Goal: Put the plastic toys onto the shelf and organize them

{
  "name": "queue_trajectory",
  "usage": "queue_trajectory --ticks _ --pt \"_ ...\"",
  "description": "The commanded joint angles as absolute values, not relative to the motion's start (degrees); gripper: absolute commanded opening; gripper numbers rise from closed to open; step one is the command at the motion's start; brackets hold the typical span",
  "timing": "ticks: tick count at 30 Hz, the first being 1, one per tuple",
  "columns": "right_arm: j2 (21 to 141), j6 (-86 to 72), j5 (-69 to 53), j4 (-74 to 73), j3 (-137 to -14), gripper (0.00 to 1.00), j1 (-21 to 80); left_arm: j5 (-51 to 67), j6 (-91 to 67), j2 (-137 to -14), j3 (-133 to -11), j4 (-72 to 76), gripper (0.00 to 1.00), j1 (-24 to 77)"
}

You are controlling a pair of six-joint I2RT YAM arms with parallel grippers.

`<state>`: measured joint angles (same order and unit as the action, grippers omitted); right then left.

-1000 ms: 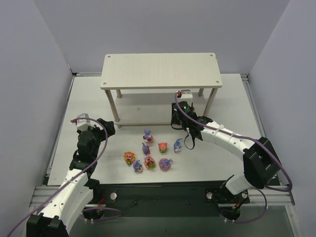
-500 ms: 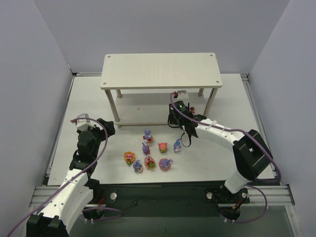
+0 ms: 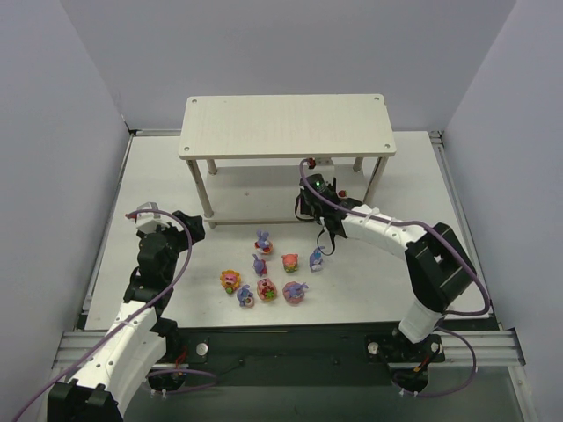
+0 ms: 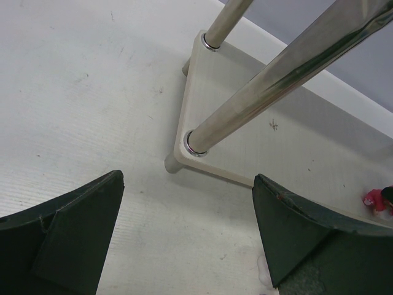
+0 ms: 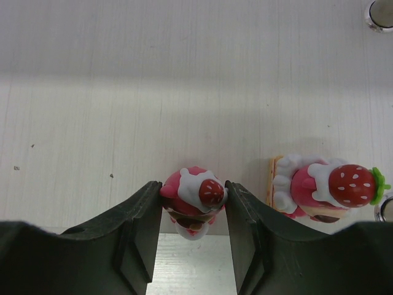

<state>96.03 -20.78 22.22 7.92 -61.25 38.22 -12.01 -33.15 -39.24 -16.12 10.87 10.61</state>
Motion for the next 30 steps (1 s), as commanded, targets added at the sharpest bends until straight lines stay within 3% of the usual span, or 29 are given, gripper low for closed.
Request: queue_trajectory --ticks 1,16,30 --pt "96.85 -21.62 24.09 7.03 -63.89 0.17 37.88 -12.66 -32.26 -39.11 -18.37 11.51 0.96 10.20" --pt "96.51 -21.53 24.61 6.42 -63.55 0.31 37.88 -12.66 -32.26 -39.02 -18.28 11.25 0.96 10.02" --pt "94.22 -21.09 25.66 7.73 -61.88 0.56 38.06 -12.66 -32.34 -38.85 -18.11 11.25 0.96 10.02"
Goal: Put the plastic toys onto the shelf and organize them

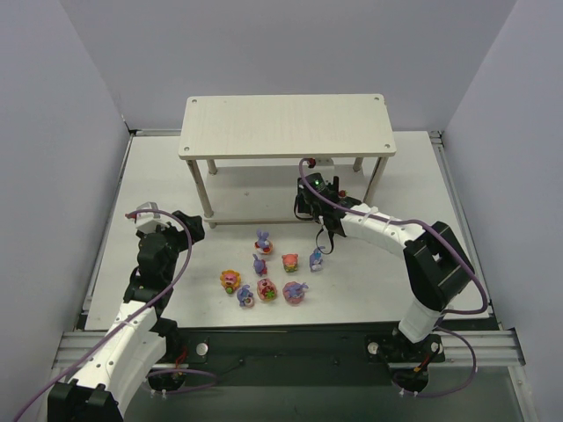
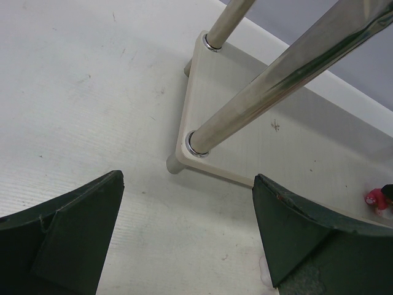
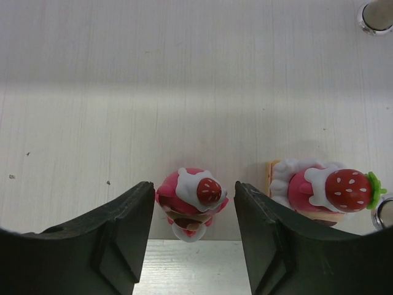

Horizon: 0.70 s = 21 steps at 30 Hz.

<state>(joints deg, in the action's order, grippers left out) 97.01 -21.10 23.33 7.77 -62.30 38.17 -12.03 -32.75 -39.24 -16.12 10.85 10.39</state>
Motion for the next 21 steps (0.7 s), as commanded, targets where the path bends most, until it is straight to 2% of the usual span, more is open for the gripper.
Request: queue_trajectory --ticks 1,6,10,12,21 --pt "94.13 -21.01 25.66 7.91 -61.61 0.59 38.14 -12.66 -32.34 -38.85 -18.11 11.25 0.96 10.02" --pt "92.99 -20.66 25.75 8.52 -60.82 0.64 38.41 -12.66 -32.34 -38.67 -18.11 11.08 0.96 10.02" --pt "90.89 -19.08 26.19 10.71 -58.63 0.76 39.90 -12.66 -32.43 -38.67 -18.11 11.16 0.96 9.93" --pt "88.16 -18.29 26.45 11.77 -56.52 0.79 41.30 -12.48 -32.34 -38.58 -18.11 11.16 0.96 9.93" --pt "79.99 -18.46 27.68 8.71 -53.44 0.81 46.92 -10.81 -32.96 -38.50 -18.02 10.81 0.96 9.84"
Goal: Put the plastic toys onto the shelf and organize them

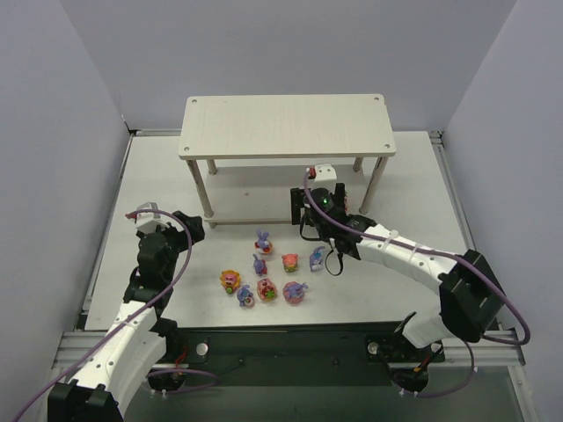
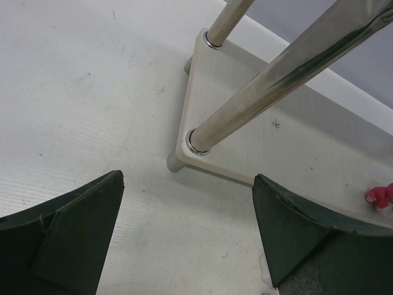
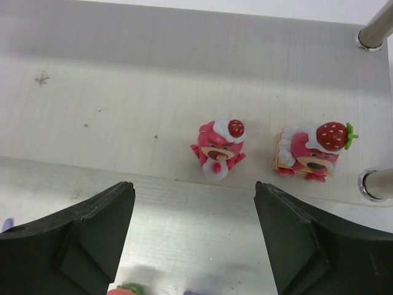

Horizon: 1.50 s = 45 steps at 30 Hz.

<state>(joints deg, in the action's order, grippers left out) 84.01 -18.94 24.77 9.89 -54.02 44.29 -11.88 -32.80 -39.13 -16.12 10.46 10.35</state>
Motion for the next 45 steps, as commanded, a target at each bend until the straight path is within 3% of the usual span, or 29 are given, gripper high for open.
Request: queue_trajectory --ticks 1,13,24,37,45 --pt "78.68 -18.81 27.77 6.79 -53.52 0.81 47.54 -10.11 -32.87 -38.41 -18.02 10.55 0.96 9.93" --pt "70.05 -22.93 21.46 -8.26 -52.74 0.77 61.16 -4.22 -34.89 -37.62 -19.77 6.95 0.96 12.48" --pt "76.11 -27.42 20.13 -7.91 -51.42 0.73 73.91 -4.57 -38.41 -32.52 -21.18 1.94 0.96 13.10" --pt "87.97 -29.62 15.30 -0.44 -51.42 0.69 74.44 -5.10 -38.67 -32.25 -21.53 2.55 0.95 13.10" --pt "92.46 -31.64 15.38 2.11 -52.65 0.58 74.44 -5.01 -38.76 -33.05 -21.01 3.43 0.95 13.10"
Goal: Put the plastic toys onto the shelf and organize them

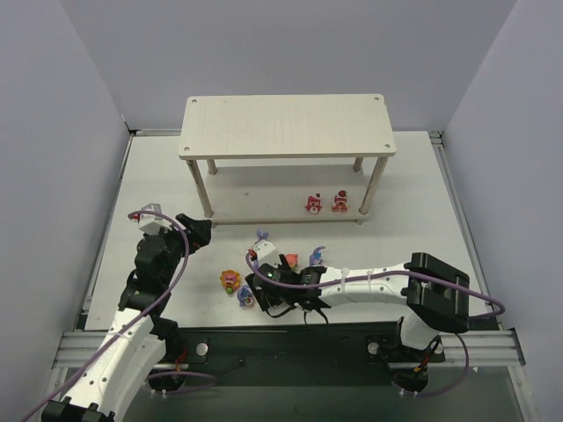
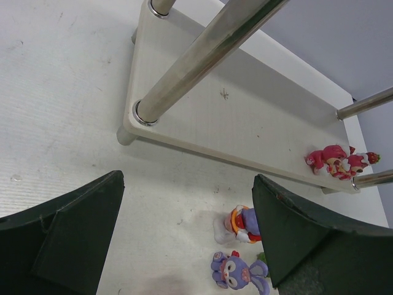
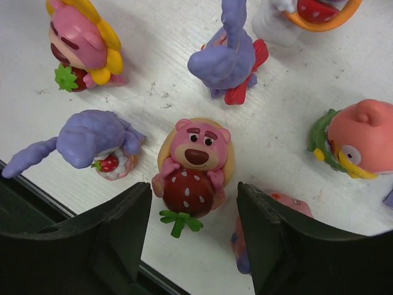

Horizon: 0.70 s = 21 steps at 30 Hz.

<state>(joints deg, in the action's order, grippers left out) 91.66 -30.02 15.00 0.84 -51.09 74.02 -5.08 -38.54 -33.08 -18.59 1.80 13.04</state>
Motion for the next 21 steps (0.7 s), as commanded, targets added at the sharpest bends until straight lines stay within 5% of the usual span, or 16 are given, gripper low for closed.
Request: queue_trajectory --ticks 1,11,21 --pt "92.55 -31.73 15.55 2.02 -52.73 0.57 74.44 -5.10 -38.76 -33.05 -20.83 3.60 0.95 13.18" --pt "93.52 -32.96 17.58 0.26 -53.88 0.16 74.44 -5.62 -38.67 -33.31 -20.92 3.95 0.95 13.18" --pt "87.82 -31.90 18.54 -4.65 -55.20 0.02 74.44 -6.06 -38.58 -32.43 -20.65 3.43 0.95 13.18"
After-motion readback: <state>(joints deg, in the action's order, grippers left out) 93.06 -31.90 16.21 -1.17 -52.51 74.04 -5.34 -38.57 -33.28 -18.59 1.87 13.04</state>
